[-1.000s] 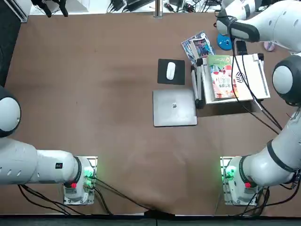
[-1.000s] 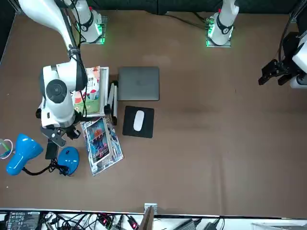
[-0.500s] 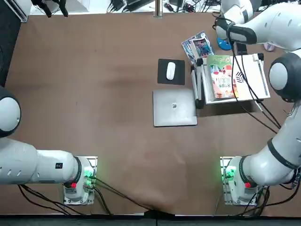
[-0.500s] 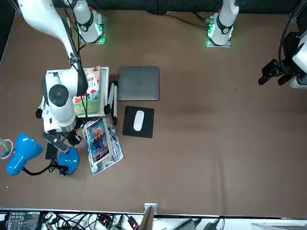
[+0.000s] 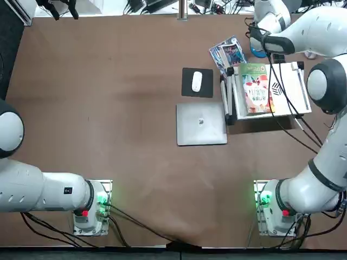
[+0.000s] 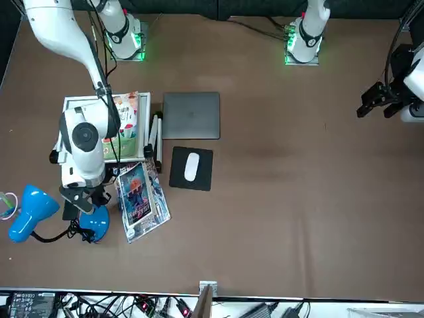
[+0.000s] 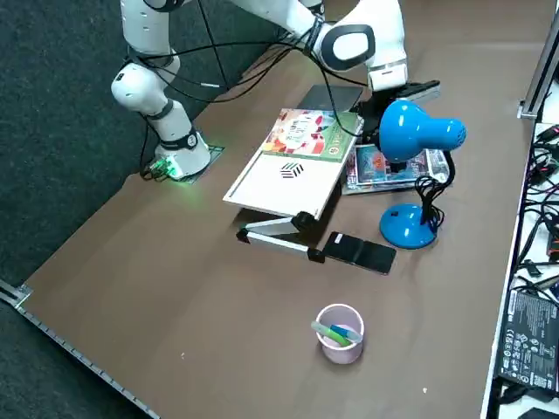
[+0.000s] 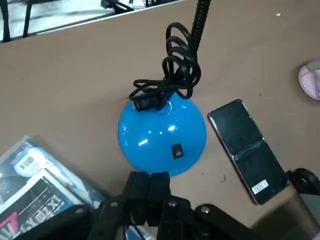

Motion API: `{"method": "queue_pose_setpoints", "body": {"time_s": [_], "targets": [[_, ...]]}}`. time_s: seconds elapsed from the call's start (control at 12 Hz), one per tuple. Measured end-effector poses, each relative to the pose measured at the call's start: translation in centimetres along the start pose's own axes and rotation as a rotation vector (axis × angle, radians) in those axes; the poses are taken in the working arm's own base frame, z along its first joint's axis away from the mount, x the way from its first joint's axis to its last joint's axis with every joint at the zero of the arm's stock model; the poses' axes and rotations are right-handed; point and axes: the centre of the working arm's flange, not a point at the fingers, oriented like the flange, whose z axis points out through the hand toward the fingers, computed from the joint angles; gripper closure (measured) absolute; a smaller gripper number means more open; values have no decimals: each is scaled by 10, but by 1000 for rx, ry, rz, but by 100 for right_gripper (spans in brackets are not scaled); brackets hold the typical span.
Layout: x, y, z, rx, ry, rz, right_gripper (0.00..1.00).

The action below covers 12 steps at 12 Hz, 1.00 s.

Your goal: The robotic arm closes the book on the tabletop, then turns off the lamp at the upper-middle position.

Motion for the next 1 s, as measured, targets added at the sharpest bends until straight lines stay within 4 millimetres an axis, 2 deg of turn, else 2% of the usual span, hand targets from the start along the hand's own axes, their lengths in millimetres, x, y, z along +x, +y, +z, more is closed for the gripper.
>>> {"method": "queue_pose_setpoints", "body": {"time_s": [0.5, 1.0], "targets": [[4, 16, 28, 1, 0, 12, 99], [-1, 16, 41, 1, -10, 7, 99]]}}
